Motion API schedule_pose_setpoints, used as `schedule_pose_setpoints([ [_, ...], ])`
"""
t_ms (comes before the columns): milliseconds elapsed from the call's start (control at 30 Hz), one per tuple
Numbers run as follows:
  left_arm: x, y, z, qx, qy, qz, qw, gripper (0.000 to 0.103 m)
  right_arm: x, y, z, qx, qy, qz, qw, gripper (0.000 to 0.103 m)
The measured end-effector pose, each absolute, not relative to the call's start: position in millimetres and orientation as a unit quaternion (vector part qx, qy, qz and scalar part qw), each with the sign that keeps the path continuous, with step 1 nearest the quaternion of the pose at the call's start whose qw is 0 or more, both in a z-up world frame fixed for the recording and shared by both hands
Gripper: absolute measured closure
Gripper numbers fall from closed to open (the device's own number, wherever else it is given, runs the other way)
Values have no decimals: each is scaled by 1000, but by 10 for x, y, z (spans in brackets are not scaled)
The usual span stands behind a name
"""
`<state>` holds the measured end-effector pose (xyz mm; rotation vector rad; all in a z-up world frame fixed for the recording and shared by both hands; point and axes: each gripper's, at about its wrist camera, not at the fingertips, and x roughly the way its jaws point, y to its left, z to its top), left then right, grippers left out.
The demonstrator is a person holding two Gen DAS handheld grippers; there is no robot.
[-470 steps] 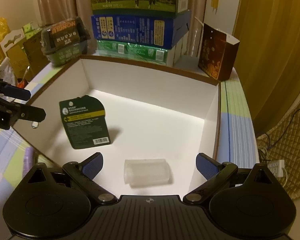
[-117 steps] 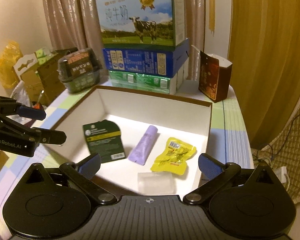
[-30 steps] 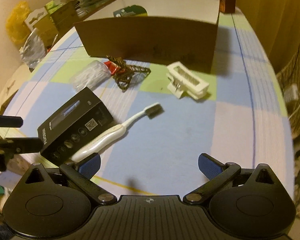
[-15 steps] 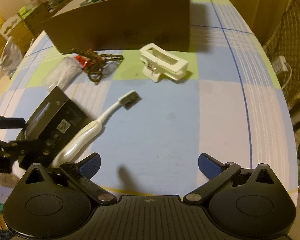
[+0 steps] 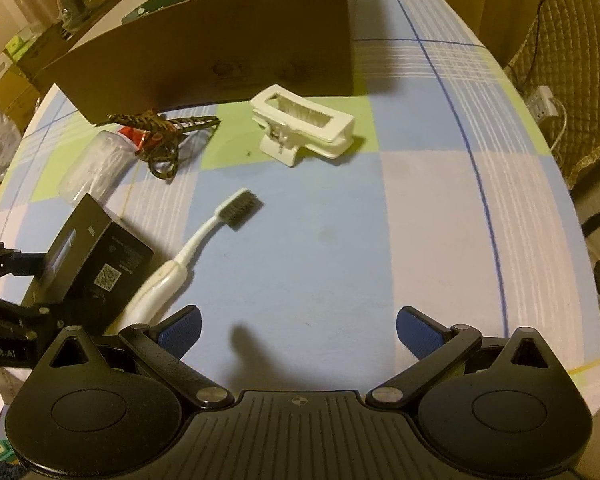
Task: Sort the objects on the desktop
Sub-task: 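Grasp the white toothbrush handle with the right tool while left holds the black box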
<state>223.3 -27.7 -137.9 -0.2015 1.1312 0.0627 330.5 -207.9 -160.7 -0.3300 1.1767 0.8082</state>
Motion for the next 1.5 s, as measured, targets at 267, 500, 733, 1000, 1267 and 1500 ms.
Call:
schedule_pose_setpoints([
  [267,1997,-76,-1357,-86,541,64,834,26,3120,-1765,-1632,-166,528,397,732,2],
  [500,1770,267,-1328,-106,541,110,827,26,2951,-1446,-1688,-186,525,423,715,2],
  [733,1596,618,-1333,-116,536,155,822,26,2870,-1228,-1739,-208,522,431,706,9],
  [1000,1568,812,-1337,-122,528,166,824,26,2693,-1144,-1727,-287,449,463,708,56],
  [1267,1623,840,-1343,-122,522,158,829,26,2879,-1478,-1689,-276,438,454,726,60],
  [1500,1686,839,-1382,-117,527,153,828,26,2846,-1549,-1670,-245,450,403,758,60],
])
